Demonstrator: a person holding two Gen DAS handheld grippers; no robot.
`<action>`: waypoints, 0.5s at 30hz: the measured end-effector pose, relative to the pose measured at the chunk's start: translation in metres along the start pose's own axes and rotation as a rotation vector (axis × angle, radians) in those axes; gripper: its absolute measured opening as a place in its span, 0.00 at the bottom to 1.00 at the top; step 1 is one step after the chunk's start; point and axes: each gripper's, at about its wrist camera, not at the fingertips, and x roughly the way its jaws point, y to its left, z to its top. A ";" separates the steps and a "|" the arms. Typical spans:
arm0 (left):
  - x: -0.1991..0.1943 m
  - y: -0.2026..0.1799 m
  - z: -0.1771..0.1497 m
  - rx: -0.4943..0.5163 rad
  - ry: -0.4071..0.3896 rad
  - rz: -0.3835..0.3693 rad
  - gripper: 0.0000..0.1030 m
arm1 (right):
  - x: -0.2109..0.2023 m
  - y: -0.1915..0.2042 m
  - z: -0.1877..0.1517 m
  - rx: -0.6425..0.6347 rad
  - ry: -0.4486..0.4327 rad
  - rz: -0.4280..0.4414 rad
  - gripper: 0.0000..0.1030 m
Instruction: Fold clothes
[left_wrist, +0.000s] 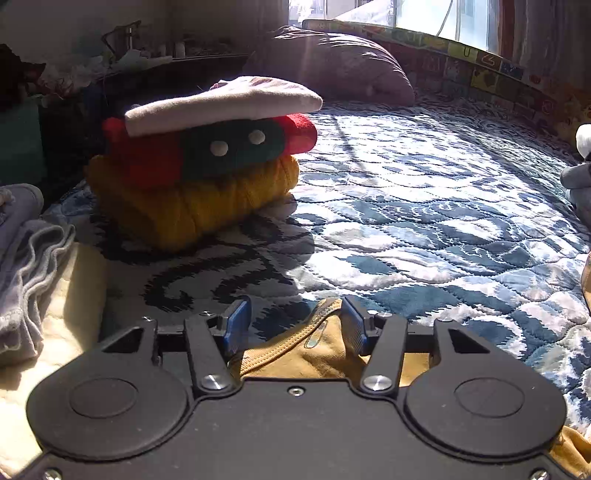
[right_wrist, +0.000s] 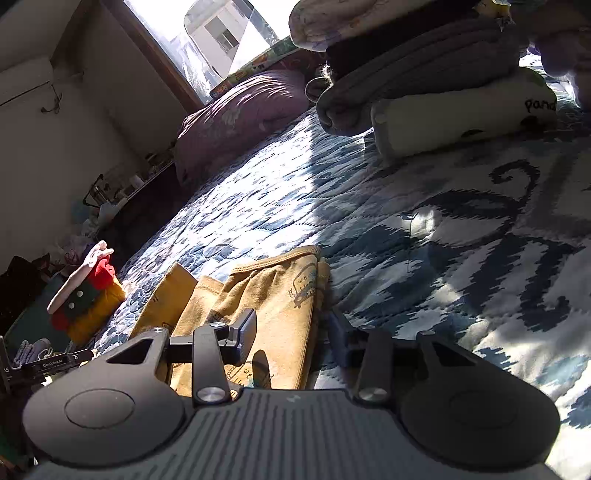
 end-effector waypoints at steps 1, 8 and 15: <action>-0.004 0.002 0.001 -0.006 -0.017 0.015 0.52 | 0.000 0.000 0.000 0.002 -0.001 -0.002 0.39; -0.051 -0.004 0.003 -0.093 -0.080 -0.012 0.52 | -0.001 -0.003 0.001 0.024 -0.010 -0.006 0.33; -0.101 -0.038 -0.029 -0.095 -0.041 -0.132 0.52 | -0.003 0.013 0.004 -0.073 -0.041 -0.035 0.27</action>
